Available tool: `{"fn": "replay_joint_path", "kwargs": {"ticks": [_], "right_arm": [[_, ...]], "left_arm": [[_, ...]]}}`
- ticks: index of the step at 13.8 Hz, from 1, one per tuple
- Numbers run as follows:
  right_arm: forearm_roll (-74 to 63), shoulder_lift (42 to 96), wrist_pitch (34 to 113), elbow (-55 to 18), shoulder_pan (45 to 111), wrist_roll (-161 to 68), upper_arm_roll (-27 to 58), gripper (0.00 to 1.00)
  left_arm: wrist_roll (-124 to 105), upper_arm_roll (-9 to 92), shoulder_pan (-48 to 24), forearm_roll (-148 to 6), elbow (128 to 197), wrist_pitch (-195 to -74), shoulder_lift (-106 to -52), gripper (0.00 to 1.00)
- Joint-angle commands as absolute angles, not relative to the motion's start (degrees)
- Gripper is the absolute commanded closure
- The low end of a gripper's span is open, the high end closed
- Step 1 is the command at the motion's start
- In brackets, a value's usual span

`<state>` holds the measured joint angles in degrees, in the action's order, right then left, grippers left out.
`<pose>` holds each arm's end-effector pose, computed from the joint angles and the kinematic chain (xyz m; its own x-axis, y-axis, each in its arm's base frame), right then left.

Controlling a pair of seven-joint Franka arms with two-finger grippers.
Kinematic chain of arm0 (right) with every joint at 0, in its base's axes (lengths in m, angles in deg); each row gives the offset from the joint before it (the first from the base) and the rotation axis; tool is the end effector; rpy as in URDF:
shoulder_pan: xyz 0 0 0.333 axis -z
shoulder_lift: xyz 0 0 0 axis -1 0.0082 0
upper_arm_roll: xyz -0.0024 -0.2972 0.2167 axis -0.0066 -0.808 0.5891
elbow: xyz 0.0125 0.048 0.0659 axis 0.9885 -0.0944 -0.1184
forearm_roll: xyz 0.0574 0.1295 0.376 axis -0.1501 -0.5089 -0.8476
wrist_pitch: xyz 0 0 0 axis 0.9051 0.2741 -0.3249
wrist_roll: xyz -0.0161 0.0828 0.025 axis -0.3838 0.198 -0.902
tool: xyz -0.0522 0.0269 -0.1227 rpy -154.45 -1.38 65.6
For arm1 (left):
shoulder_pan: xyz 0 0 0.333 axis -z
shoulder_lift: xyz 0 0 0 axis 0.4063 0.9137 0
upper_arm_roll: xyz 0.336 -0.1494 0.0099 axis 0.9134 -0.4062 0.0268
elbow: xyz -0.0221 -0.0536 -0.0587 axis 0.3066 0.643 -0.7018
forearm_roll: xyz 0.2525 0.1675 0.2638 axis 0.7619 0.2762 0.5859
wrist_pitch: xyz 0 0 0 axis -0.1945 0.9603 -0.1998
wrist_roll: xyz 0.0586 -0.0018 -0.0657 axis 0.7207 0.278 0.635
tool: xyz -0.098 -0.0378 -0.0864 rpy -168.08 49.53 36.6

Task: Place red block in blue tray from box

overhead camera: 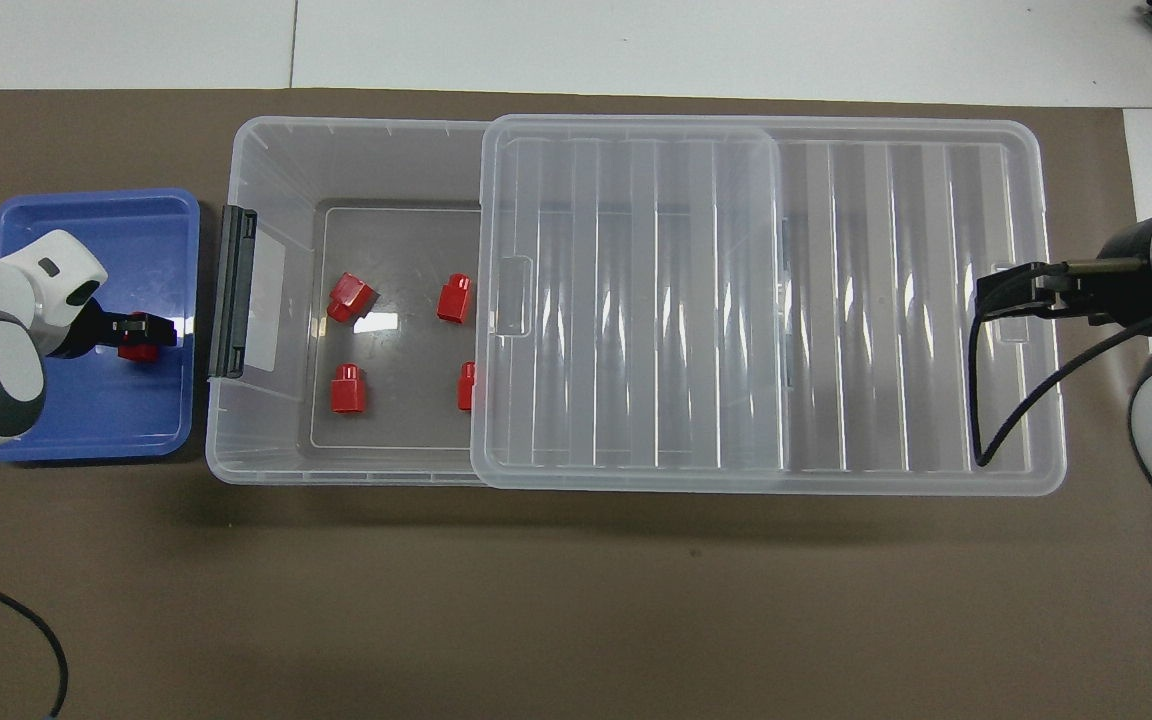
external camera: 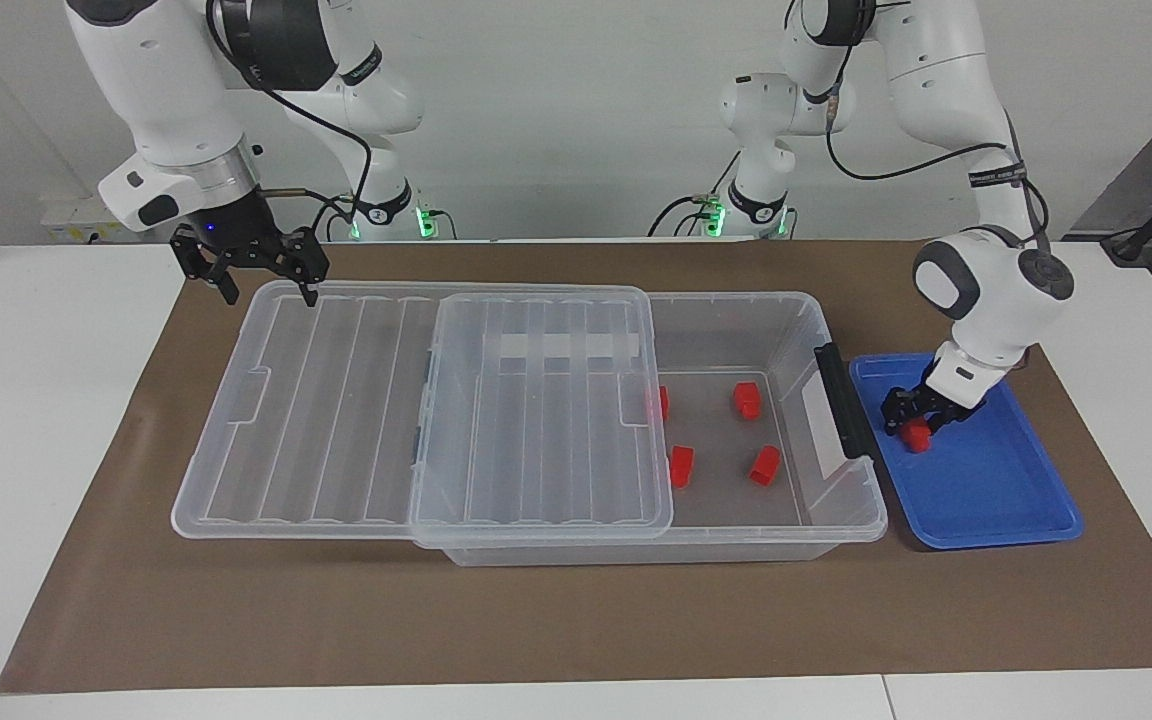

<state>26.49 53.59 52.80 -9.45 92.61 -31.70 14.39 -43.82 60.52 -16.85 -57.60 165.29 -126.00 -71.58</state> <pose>0.5719 0.0254 0.6231 0.9973 -0.0561 0.0464 -0.0573 -0.9981 0.0238 0.6286 0.0786 0.3495 0.9973 -0.0553 0.0477 -0.0586 -0.9958 0.0710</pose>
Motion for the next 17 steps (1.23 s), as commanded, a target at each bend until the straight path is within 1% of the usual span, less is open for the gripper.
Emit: {"fn": "replay_joint_path", "kwargs": {"ticks": [1,2,3,6,8,9,11,12,13,15,16,17], "right_arm": [[26.1,51.8,54.52,-12.11,94.35,-31.14,14.58,0.01],[26.1,51.88,55.47,-12.46,95.32,-31.22,14.49,0.07],[26.1,51.89,57.31,-13.68,96.37,-31.66,14.58,0.16],[26.1,52.67,63.9,-16.76,100.85,-36.57,14.49,0.55],[26.1,54.6,67.25,-17.3,103.75,-38.68,14.49,0.76],[26.1,55.83,68.74,-17.3,104.98,-41.22,14.58,0.78],[26.1,58.38,72.69,-17.74,107.1,-45.62,14.58,0.92],[26.1,59.43,74.02,-18.09,107.8,-46.77,14.49,0.97],[26.1,60.31,75.16,-18.35,108.16,-47.13,14.58,0.98],[26.1,61.46,75.79,-18.36,108.16,-47.22,14.58,0.98],[26.1,61.9,76.31,-18.36,108.07,-47.22,14.58,0.98],[26.1,61.99,76.84,-18.53,107.55,-47.13,14.58,0.98]], "left_arm": [[-45.28,63.04,-15.98,-58.73,161.01,-119.64,-71.85,0.0],[-45.19,62.96,-15.98,-58.64,160.84,-118.86,-72.29,0.0],[-45.19,63.05,-15.98,-58.47,159.97,-116.67,-72.99,0.0],[-44.93,63.4,-15.98,-58.2,152.07,-103.42,-73.78,0.0],[-44.75,63.93,-15.63,-57.07,150.38,-98.56,-76.85,0.0],[-44.67,63.84,-15.63,-55.67,150.38,-97.24,-78.78,0.0],[-44.4,63.93,-15.36,-54.95,149.59,-94.51,-82.03,0.0],[-43.71,63.75,-15.1,-54.69,149.41,-93.63,-84.05,0.0],[-41.18,63.32,-14.92,-54.51,148.28,-92.4,-85.55,0.0],[-32.58,60.87,-12.04,-49.36,142.41,-88.45,-85.13,0.0],[-30.19,57.98,-11.94,-47.59,140.73,-87.31,-84.86,0.0],[-29.47,55.95,-12.37,-47.4,140.97,-86.95,-85.29,0.0]]}}
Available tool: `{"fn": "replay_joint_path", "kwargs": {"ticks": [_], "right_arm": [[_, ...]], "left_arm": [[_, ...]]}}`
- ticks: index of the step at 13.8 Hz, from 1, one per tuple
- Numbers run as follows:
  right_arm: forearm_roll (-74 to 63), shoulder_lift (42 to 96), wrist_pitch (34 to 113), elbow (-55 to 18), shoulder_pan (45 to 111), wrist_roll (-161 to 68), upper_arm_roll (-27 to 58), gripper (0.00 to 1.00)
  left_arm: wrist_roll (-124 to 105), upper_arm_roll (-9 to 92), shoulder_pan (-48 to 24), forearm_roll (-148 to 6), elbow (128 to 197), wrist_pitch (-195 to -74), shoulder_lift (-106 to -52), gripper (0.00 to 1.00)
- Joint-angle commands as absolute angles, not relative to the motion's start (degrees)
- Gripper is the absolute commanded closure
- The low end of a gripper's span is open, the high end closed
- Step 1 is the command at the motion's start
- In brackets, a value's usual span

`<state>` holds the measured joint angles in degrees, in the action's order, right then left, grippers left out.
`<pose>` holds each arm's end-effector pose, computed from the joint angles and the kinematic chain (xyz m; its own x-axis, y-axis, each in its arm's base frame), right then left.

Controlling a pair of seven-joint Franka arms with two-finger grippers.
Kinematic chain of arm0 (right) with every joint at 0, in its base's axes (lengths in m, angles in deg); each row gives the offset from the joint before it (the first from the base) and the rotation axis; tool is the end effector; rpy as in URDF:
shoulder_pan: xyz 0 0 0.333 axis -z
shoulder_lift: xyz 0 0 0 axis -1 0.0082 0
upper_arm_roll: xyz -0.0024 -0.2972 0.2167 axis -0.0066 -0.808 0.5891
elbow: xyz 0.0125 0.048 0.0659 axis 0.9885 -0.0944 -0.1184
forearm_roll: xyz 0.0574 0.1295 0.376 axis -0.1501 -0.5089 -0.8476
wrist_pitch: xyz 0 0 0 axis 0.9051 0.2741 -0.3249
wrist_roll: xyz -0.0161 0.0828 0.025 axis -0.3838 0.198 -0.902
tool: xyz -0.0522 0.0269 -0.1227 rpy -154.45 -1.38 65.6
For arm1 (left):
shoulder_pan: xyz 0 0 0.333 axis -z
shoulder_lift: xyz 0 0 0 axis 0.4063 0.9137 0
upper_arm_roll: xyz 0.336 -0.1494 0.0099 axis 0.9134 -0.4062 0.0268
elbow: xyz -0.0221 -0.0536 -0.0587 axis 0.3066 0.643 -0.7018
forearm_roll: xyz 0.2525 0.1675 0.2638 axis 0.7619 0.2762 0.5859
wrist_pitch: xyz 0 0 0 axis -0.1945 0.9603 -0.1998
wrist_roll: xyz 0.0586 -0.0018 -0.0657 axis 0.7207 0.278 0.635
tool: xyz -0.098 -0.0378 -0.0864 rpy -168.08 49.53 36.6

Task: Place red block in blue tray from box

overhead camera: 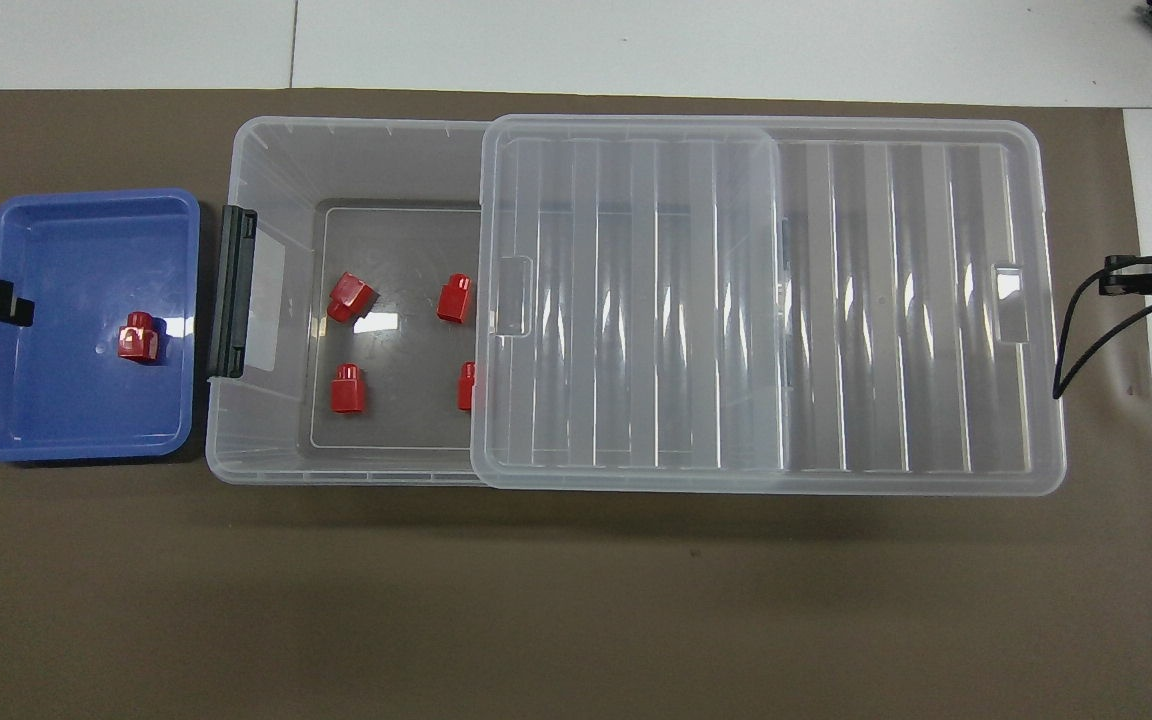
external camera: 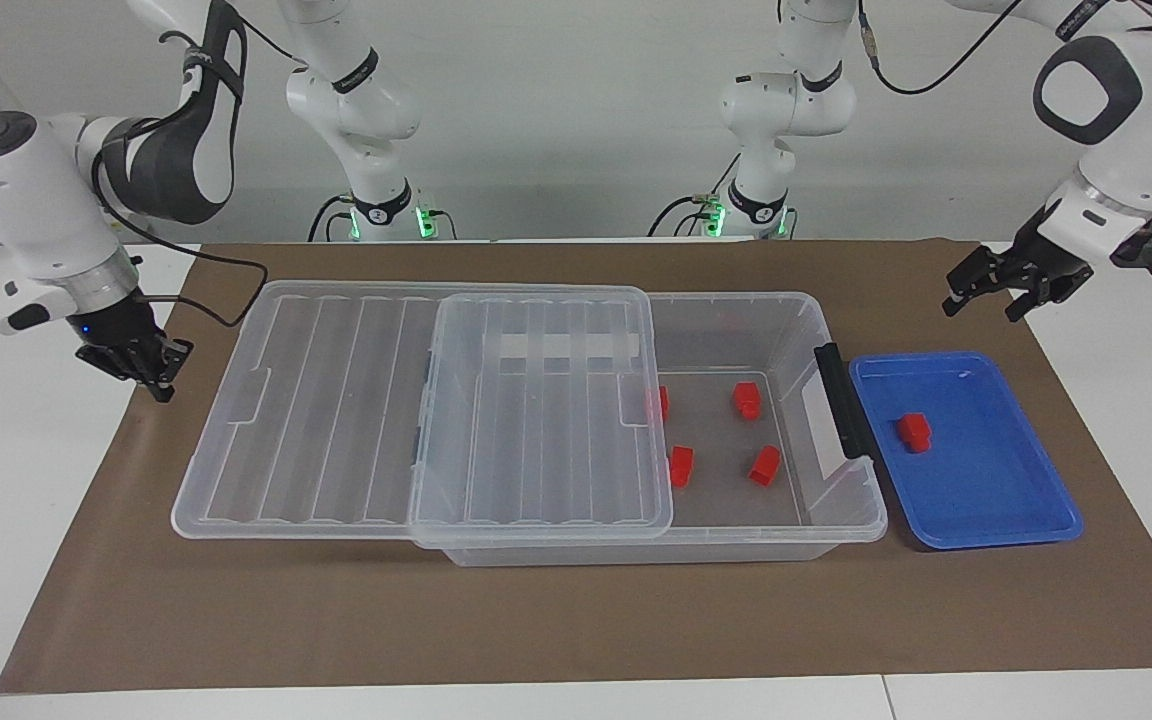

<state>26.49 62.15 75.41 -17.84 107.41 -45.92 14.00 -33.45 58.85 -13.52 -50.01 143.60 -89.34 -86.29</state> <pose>0.6215 -0.1408 0.4989 0.9882 -0.0634 0.1394 -0.0685 -0.9971 0.0320 0.5812 0.0259 0.6276 0.9968 -0.0774 0.0178 -0.0784 -0.9949 0.0632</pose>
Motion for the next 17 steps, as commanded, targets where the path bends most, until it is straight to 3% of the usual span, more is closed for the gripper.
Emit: {"fn": "replay_joint_path", "kwargs": {"ticks": [1,3,10,14,17], "right_arm": [[26.1,62.08,76.84,-18.53,107.11,-46.96,14.58,0.97],[26.1,62.08,76.93,-18.53,105.54,-46.69,14.75,0.97],[26.1,61.99,76.84,-19.32,100.61,-44.23,14.84,0.98],[26.1,61.91,76.32,-19.23,98.59,-44.23,14.84,0.98],[26.1,61.91,76.23,-19.32,95.95,-43.1,14.84,0.99]], "left_arm": [[-29.98,55.32,-12.55,-47.39,142.97,-87.9,-86.26,0.0],[-29.64,55.23,-12.2,-47.39,150.96,-93.15,-90.03,0.0],[-30.25,54.26,-13.51,-47.39,150.38,-94.77,-89.78,0.0],[-30.16,43.99,-21.76,-47.31,150.47,-94.85,-89.87,0.0],[-30.16,43.8,-21.95,-47.31,150.47,-95.12,-89.87,0.0]]}}
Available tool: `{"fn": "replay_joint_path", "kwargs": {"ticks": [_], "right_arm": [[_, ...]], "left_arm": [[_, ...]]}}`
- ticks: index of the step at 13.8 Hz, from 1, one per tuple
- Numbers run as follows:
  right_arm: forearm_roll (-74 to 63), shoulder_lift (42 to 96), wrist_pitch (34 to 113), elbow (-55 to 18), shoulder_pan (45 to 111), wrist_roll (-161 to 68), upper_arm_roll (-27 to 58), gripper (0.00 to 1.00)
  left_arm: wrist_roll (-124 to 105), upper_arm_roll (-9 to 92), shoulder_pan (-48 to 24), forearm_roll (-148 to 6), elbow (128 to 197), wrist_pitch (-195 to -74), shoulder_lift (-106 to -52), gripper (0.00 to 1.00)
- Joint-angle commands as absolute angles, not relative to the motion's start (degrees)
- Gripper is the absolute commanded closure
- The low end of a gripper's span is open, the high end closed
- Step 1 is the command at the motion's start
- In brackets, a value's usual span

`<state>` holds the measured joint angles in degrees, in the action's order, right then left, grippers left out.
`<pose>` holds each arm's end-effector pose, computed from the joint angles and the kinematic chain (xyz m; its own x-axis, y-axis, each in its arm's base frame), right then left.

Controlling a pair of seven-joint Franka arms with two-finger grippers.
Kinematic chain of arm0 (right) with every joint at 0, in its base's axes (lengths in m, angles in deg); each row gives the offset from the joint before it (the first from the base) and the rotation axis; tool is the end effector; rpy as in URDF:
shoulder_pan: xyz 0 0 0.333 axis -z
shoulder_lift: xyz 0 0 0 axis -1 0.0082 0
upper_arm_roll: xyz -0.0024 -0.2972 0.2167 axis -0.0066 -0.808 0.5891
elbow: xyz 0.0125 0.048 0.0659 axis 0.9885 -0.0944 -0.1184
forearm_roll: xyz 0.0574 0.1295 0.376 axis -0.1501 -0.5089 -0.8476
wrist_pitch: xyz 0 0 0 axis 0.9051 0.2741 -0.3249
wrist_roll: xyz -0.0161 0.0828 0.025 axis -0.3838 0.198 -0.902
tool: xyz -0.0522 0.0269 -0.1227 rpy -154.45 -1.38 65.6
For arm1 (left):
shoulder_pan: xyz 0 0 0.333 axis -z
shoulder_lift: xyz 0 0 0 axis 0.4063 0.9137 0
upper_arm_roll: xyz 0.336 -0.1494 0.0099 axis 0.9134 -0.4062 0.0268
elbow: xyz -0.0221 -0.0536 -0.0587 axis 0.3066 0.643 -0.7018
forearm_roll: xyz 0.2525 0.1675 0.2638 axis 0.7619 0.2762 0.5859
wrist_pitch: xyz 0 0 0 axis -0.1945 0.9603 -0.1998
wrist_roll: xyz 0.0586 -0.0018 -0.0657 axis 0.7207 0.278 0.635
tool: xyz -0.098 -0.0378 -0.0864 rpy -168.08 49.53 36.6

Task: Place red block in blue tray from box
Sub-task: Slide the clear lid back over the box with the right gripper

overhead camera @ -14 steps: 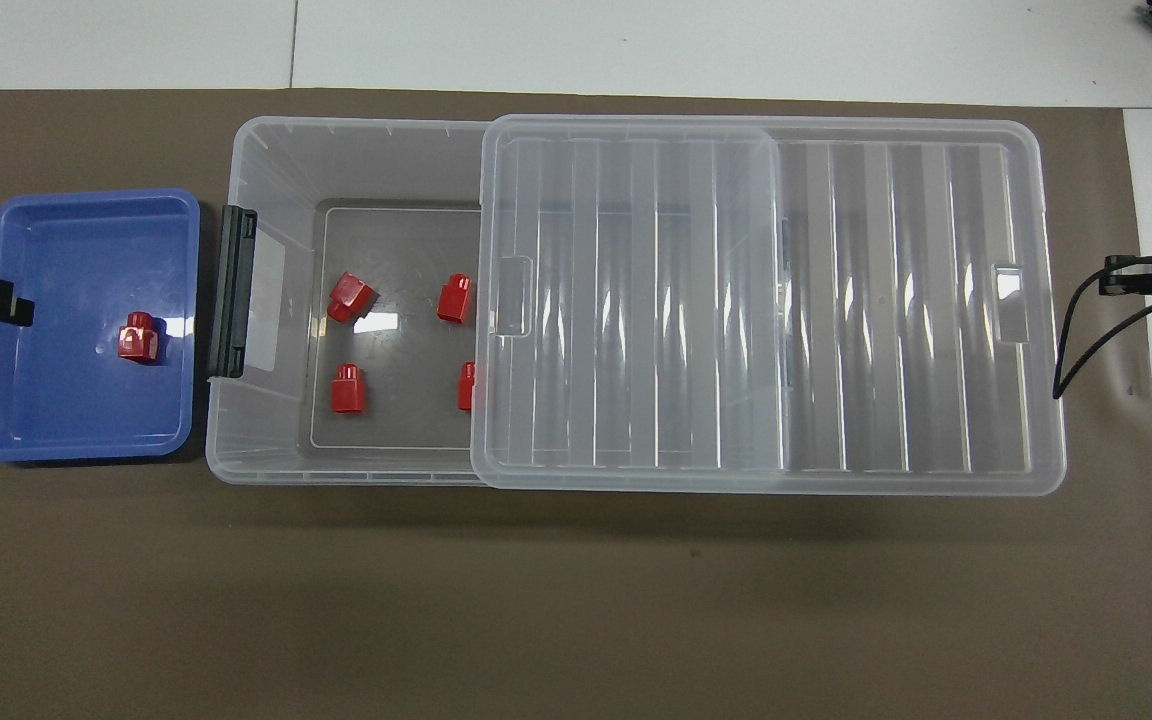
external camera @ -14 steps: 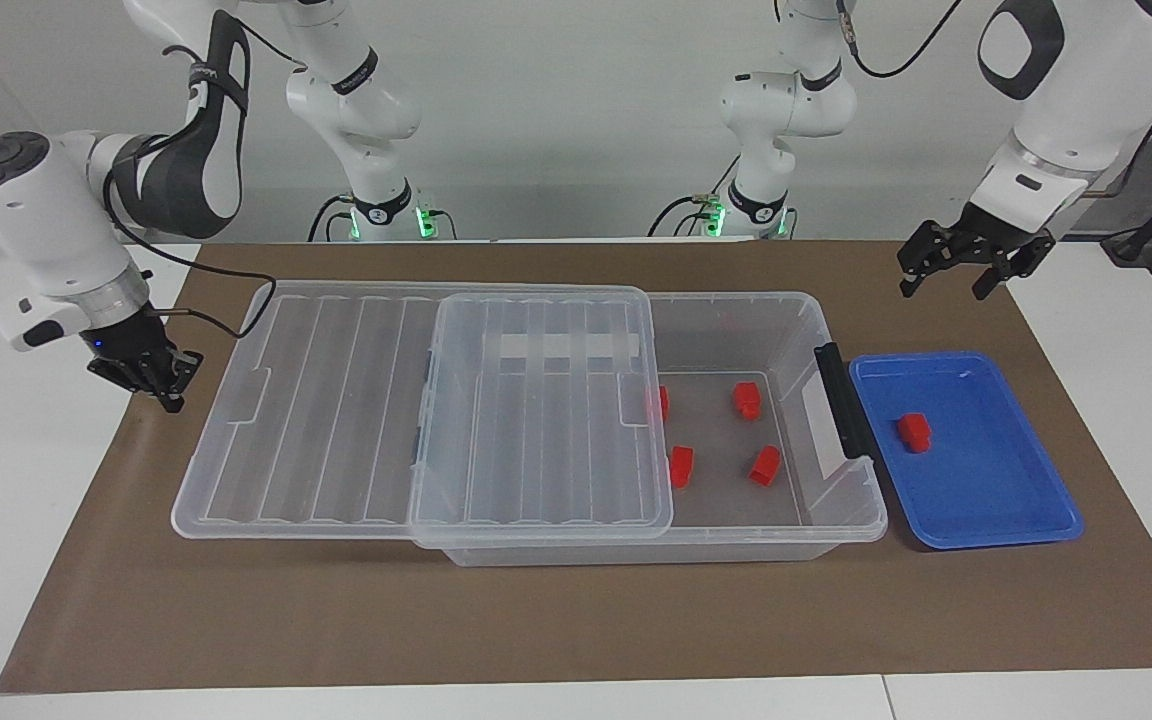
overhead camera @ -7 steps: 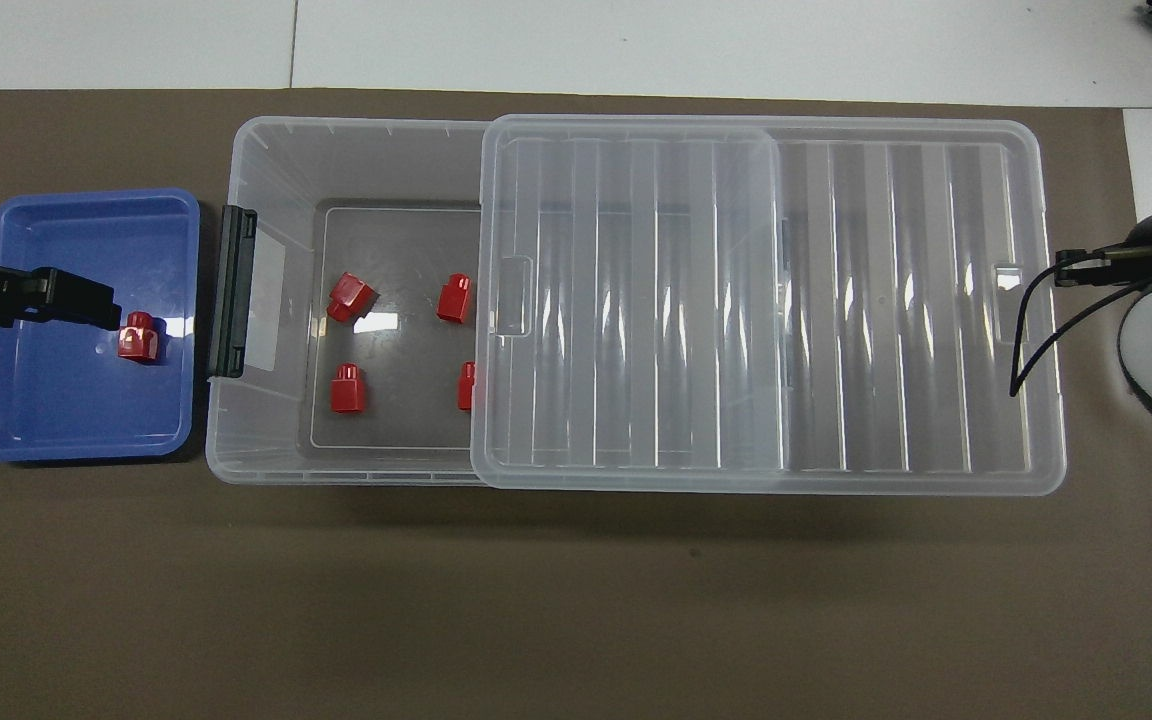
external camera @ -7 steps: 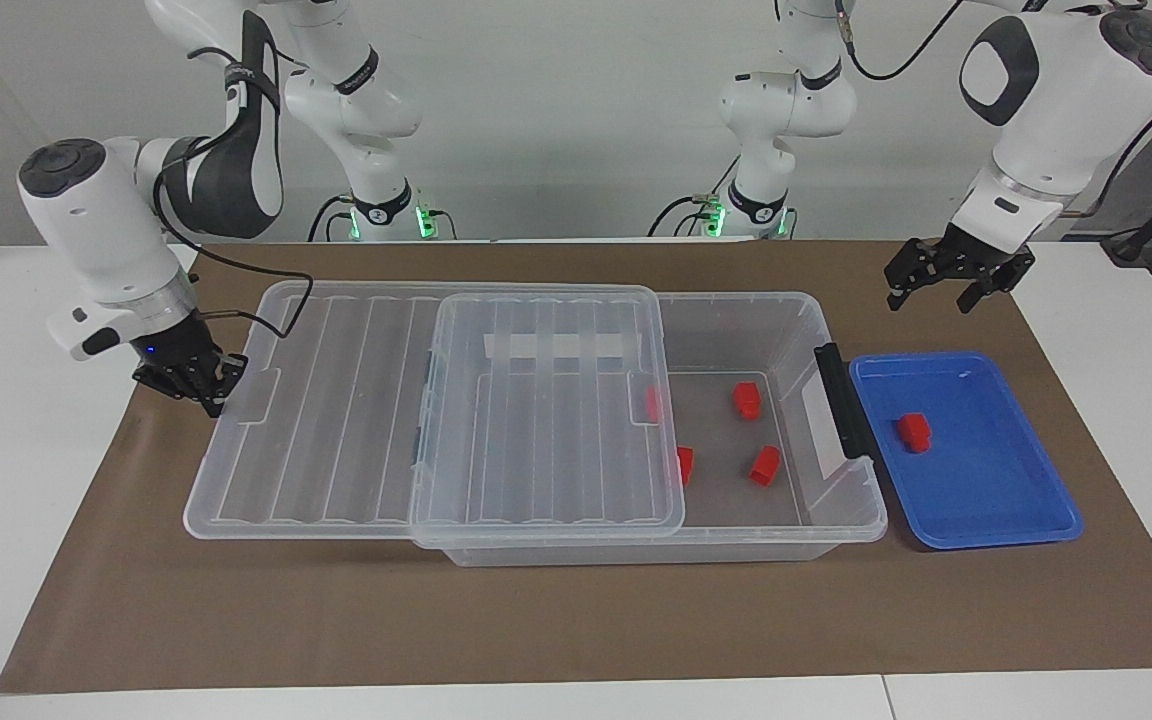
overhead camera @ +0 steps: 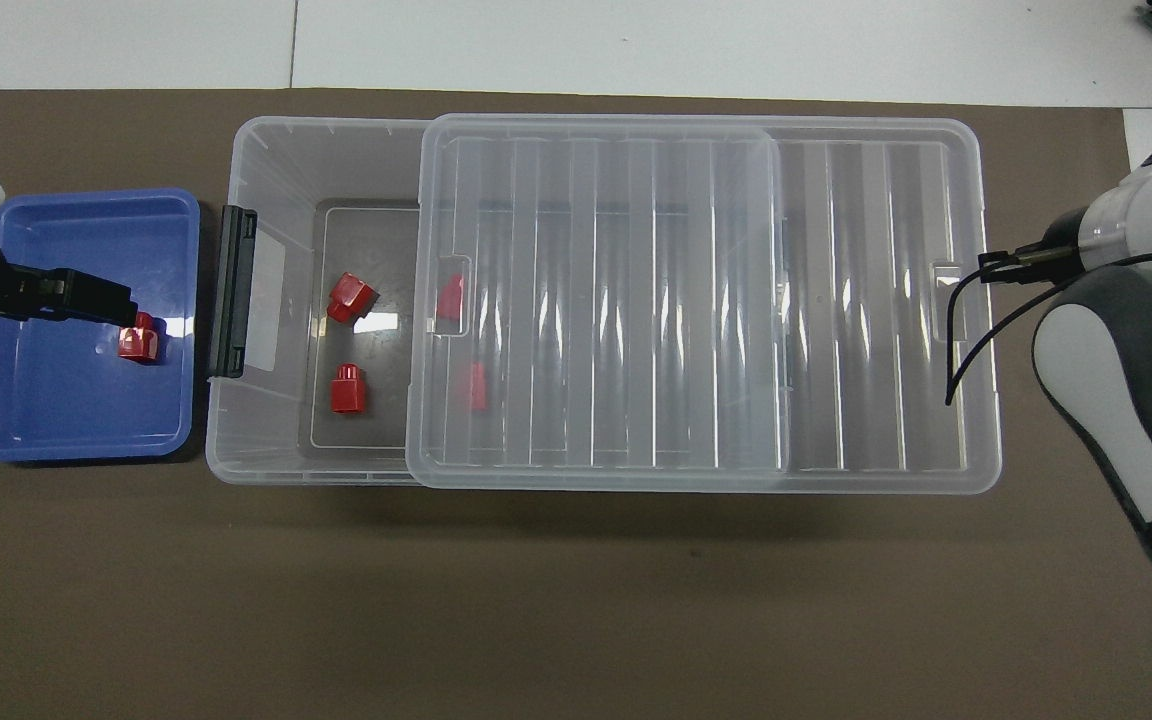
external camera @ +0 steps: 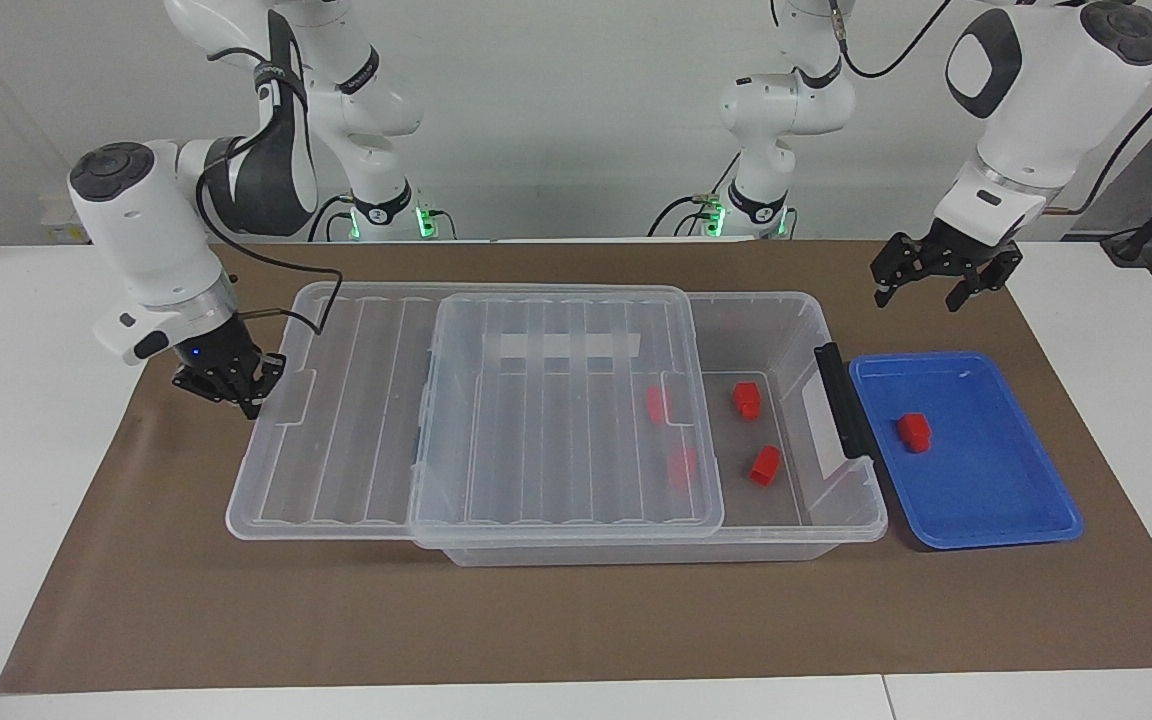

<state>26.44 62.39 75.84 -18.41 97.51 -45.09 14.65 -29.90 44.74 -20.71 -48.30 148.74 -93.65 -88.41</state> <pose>0.6365 -0.0249 0.4922 0.9856 0.1036 0.1340 0.1010 -0.9945 0.0262 0.5731 -0.0368 0.6112 0.9904 -0.1340 0.0333 -0.1353 -0.9899 0.0418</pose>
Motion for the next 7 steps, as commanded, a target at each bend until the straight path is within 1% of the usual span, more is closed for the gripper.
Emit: {"fn": "replay_joint_path", "kwargs": {"ticks": [1,7], "right_arm": [[26.1,61.91,76.14,-19.32,94.55,-42.83,14.84,0.99],[26.1,61.73,75.88,-19.32,89.62,-36.06,14.84,0.99]], "left_arm": [[-30.16,43.8,-22.04,-47.31,150.47,-95.12,-89.87,0.0],[-30.25,43.36,-23.1,-47.39,150.2,-94.59,-89.96,0.0]]}}
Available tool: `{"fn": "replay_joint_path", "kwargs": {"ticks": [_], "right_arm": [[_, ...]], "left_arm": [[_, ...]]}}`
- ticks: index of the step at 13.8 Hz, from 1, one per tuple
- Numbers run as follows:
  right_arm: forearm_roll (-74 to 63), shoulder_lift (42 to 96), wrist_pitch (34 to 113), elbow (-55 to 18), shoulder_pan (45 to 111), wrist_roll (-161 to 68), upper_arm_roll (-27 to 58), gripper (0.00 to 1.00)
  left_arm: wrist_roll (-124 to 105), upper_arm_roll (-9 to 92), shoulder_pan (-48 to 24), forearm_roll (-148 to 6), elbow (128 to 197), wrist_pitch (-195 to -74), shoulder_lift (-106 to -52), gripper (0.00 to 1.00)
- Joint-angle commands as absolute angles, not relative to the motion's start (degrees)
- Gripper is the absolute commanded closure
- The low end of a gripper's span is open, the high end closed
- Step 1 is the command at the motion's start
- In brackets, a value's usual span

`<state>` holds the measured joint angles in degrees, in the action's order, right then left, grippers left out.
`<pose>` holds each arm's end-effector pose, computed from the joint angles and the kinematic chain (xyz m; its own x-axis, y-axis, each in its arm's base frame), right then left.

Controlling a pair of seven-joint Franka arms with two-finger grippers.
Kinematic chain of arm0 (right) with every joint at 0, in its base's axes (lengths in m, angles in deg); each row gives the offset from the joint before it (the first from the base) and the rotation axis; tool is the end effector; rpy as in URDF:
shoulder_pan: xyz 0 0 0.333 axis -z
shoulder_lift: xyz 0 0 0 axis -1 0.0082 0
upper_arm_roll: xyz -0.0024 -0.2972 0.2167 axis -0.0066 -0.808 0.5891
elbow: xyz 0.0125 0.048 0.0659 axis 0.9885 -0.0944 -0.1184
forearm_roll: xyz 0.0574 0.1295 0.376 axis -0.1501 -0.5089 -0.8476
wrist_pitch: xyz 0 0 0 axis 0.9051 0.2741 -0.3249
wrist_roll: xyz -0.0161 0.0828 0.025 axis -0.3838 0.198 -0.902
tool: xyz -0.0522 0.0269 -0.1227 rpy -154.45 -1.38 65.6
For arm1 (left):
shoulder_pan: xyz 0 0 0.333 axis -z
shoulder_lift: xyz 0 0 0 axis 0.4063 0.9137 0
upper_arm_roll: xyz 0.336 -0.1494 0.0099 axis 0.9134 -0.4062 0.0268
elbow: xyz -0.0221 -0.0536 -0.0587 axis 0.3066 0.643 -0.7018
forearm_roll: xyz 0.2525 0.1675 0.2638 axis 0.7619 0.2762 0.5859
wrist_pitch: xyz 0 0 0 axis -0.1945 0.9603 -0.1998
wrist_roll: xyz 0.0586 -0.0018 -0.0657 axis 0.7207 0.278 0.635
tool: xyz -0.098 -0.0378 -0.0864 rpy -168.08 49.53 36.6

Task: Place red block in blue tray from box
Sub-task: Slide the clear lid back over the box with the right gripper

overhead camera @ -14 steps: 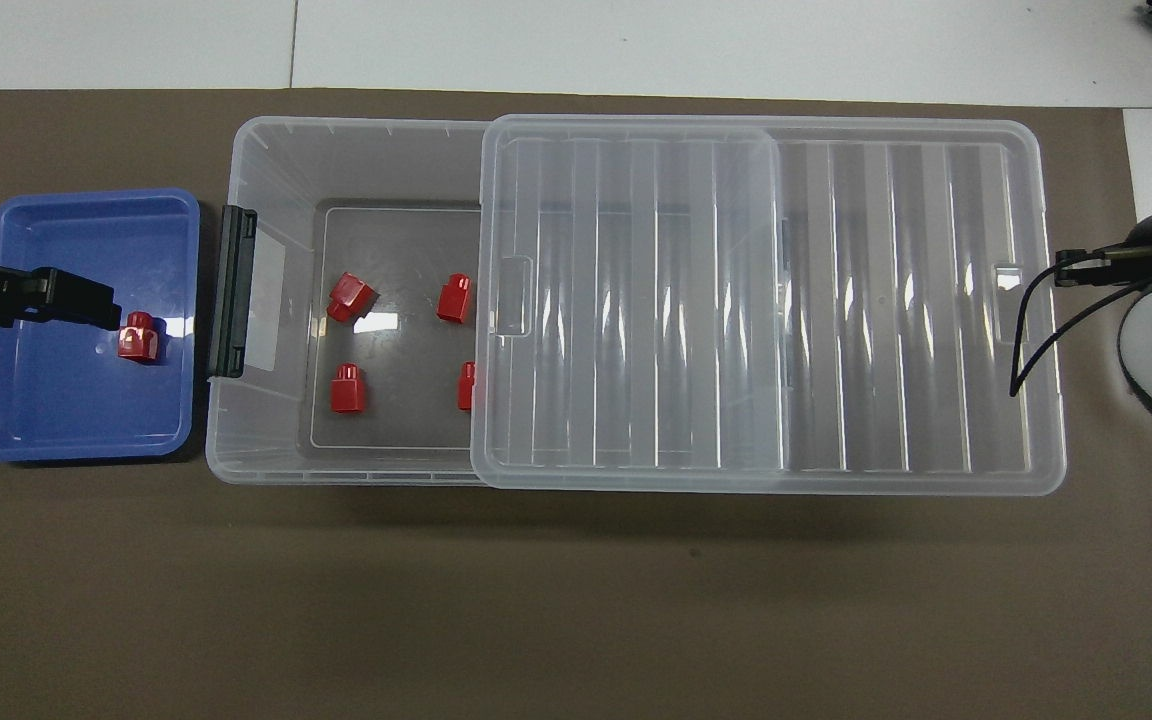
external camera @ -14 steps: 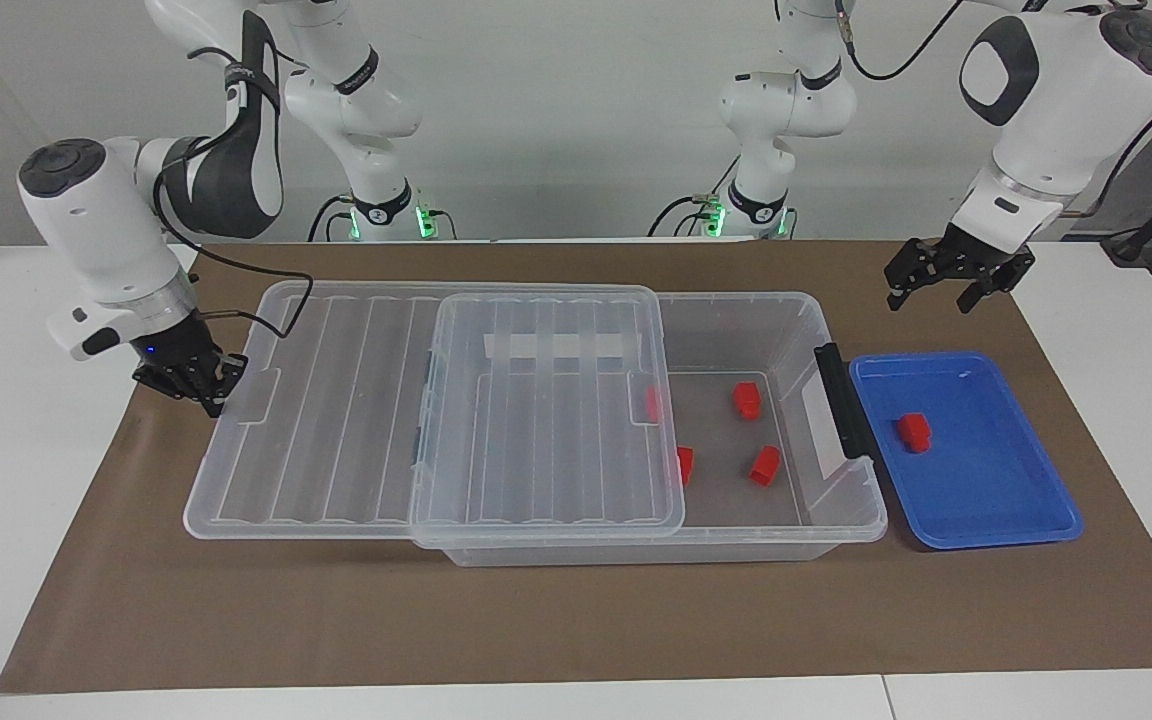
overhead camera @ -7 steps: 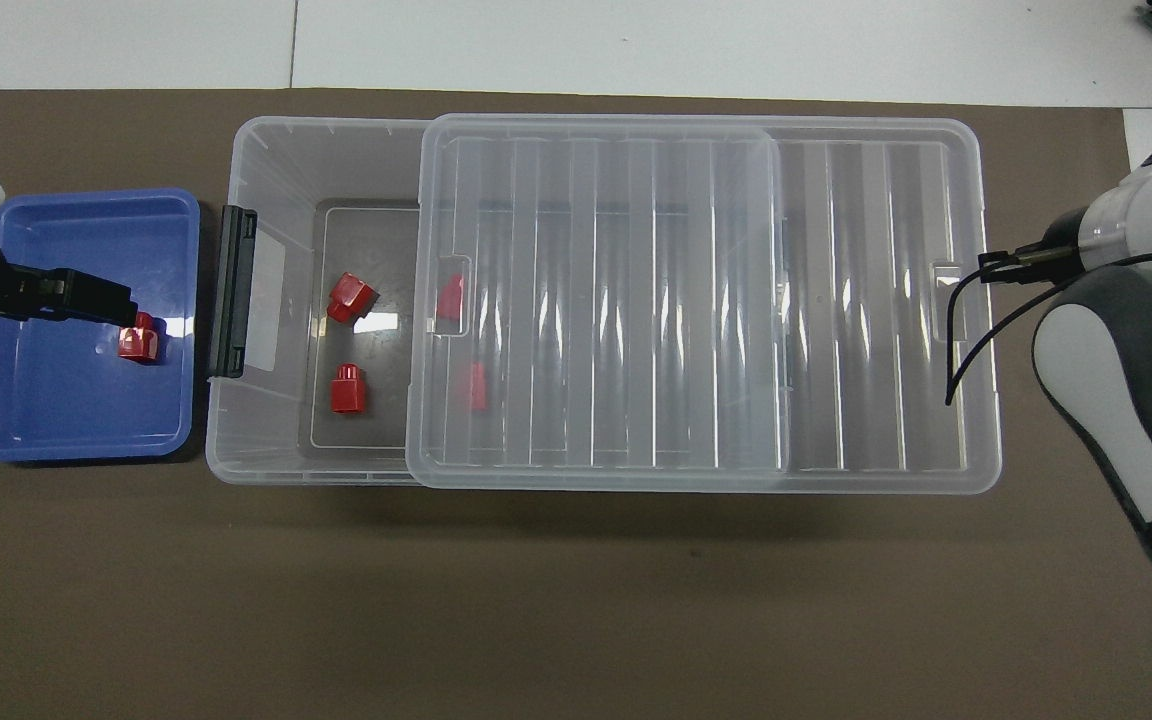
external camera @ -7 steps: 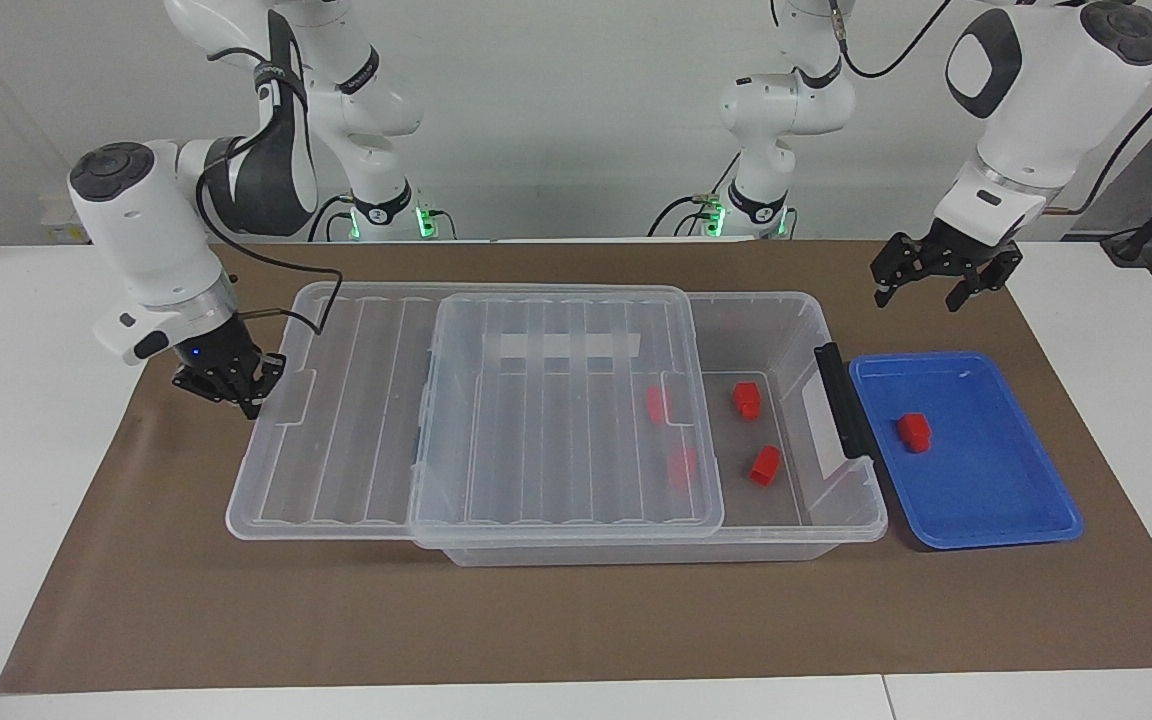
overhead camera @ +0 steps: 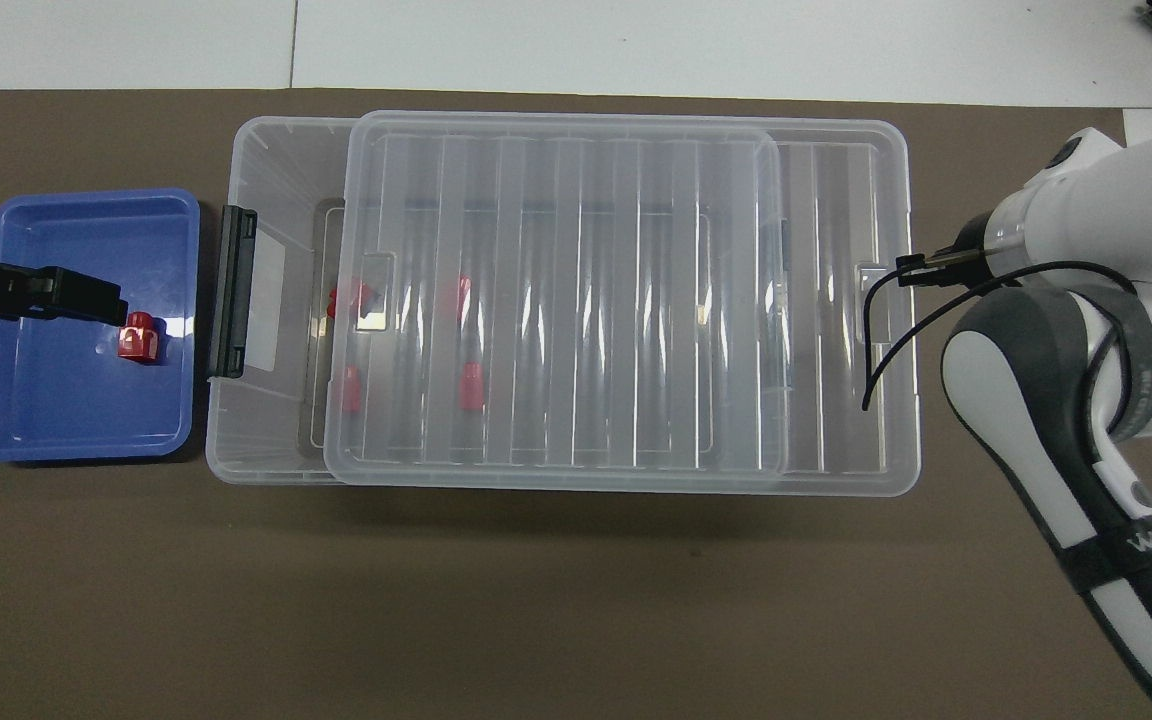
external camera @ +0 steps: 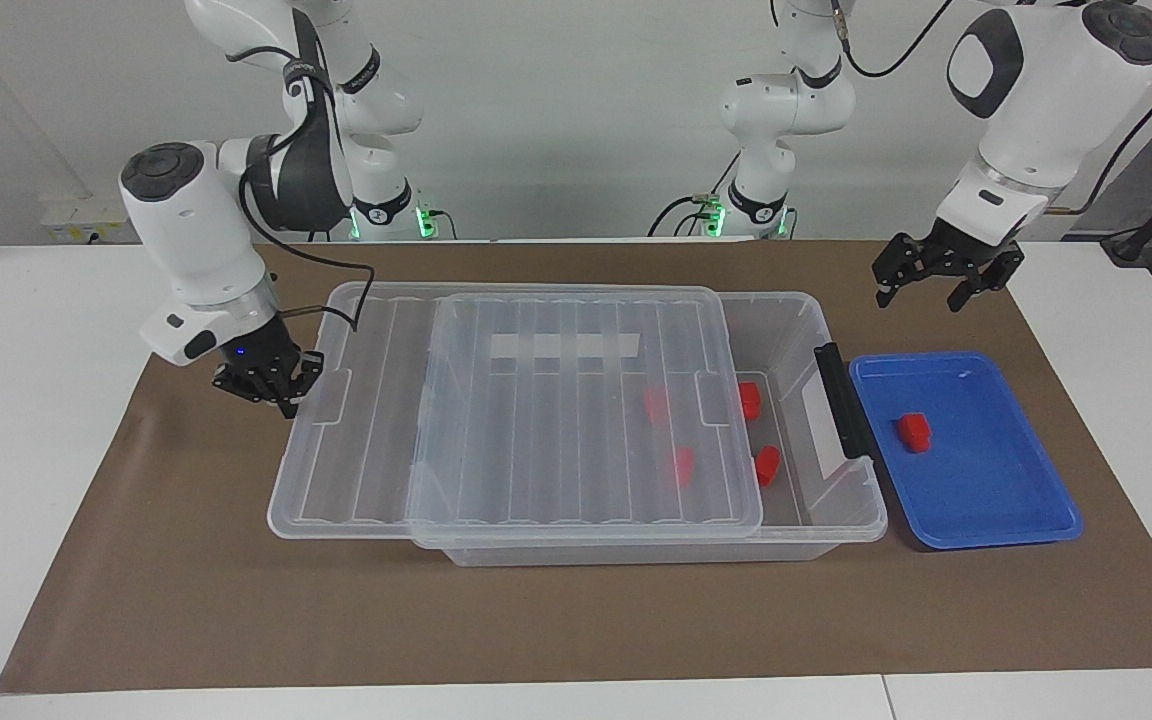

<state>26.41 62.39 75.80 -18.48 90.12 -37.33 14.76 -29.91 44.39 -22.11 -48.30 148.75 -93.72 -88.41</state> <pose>0.6339 0.0583 0.4915 0.9861 0.0976 0.1344 0.0975 -0.9952 0.0071 0.5739 -0.0263 0.6112 0.9927 -0.1160 0.0344 -0.1173 -0.9922 0.0417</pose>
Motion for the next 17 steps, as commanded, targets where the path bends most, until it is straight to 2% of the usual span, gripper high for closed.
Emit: {"fn": "replay_joint_path", "kwargs": {"ticks": [1,10,17], "right_arm": [[26.1,61.73,75.88,-19.32,89.01,-36.06,14.84,0.99],[26.1,61.47,75.26,-19.32,83.56,-34.48,14.93,0.99],[25.31,61.47,75.35,-19.32,82.85,-34.48,15.46,0.99]], "left_arm": [[-30.25,43.36,-23.1,-47.39,149.68,-94.15,-90.04,0.0],[-29.99,43.45,-23.01,-47.39,150.11,-94.59,-90.57,0.0],[-29.82,43.1,-22.05,-47.39,150.2,-94.85,-90.57,0.0]]}}
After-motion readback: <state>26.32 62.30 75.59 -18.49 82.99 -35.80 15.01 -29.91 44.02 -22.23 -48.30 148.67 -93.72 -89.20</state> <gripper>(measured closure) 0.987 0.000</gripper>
